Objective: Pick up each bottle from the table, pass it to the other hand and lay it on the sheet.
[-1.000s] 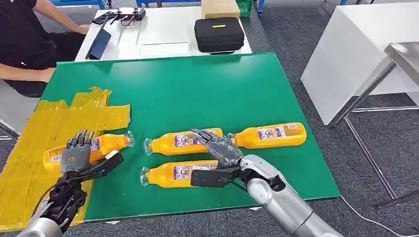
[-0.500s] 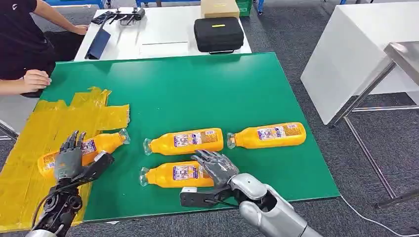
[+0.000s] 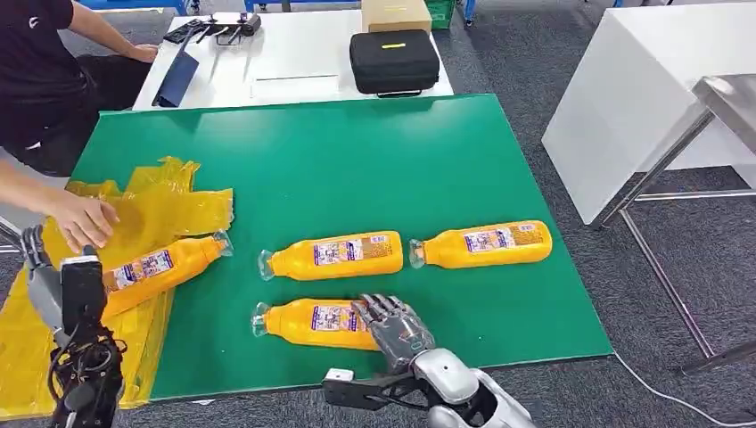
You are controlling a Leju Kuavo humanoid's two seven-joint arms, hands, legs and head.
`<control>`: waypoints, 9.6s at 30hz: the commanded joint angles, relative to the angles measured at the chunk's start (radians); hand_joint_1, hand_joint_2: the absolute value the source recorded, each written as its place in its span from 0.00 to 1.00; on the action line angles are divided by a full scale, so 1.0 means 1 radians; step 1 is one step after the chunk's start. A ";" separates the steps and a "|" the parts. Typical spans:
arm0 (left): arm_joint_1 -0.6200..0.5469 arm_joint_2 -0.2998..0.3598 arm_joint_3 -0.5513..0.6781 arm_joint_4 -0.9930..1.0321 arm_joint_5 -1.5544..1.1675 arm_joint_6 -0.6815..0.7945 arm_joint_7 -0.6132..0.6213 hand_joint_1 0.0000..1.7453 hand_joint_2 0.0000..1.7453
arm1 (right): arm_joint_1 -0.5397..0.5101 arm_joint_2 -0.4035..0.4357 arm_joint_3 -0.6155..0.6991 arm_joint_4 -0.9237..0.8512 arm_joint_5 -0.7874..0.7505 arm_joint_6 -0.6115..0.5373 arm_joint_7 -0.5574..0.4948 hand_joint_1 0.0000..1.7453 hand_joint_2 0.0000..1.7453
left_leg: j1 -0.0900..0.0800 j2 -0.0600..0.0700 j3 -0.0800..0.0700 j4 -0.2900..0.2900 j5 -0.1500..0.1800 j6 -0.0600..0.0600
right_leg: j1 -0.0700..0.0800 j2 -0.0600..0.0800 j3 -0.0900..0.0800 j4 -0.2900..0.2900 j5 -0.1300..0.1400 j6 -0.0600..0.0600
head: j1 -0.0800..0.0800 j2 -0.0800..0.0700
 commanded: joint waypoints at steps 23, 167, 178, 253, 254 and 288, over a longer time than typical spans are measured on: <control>-0.002 -0.033 -0.016 -0.104 0.191 -0.045 -0.039 0.00 0.00 | -0.033 0.103 -0.093 0.473 0.140 -0.048 0.065 1.00 1.00 | 0.002 -0.001 0.013 -0.003 0.000 -0.002 | 0.002 -0.002 0.014 -0.004 0.000 -0.001 | 0.000 0.000; -0.134 -0.084 0.039 0.254 -1.129 0.005 0.216 1.00 1.00 | -0.514 0.189 -0.299 0.388 -0.701 -0.030 -0.380 0.00 0.00 | 0.001 0.003 0.000 -0.002 -0.002 -0.003 | 0.002 0.004 -0.002 -0.001 0.001 -0.005 | 0.000 0.000; -0.278 0.012 -0.299 0.740 -1.209 -0.007 0.482 1.00 1.00 | -0.515 0.183 -0.251 0.378 -0.722 -0.008 -0.355 0.00 0.00 | 0.001 0.003 -0.002 -0.001 -0.001 -0.003 | 0.001 0.004 -0.004 0.000 0.001 -0.004 | 0.000 0.000; -0.216 -0.120 -0.153 0.202 0.728 -0.691 0.189 0.00 1.00 | -0.666 0.310 -0.269 0.993 -0.326 -0.354 -0.279 1.00 1.00 | 0.002 0.004 0.003 -0.001 0.004 -0.005 | 0.003 0.002 0.003 -0.001 0.004 -0.005 | 0.000 0.000; -0.205 -0.118 -0.146 0.209 0.792 -0.745 0.226 0.00 1.00 | -0.666 0.302 -0.307 0.941 -0.360 -0.368 -0.302 1.00 1.00 | 0.001 0.005 0.002 0.000 0.004 -0.004 | 0.002 0.003 0.001 0.000 0.005 -0.007 | 0.000 0.000; -0.156 -0.210 -0.451 -0.028 1.073 -0.850 0.357 0.00 1.00 | -0.647 0.458 -0.254 0.929 -0.332 -0.254 -0.281 1.00 1.00 | 0.002 0.004 -0.006 0.000 0.004 -0.004 | 0.002 0.003 -0.006 0.001 0.005 -0.006 | 0.000 0.000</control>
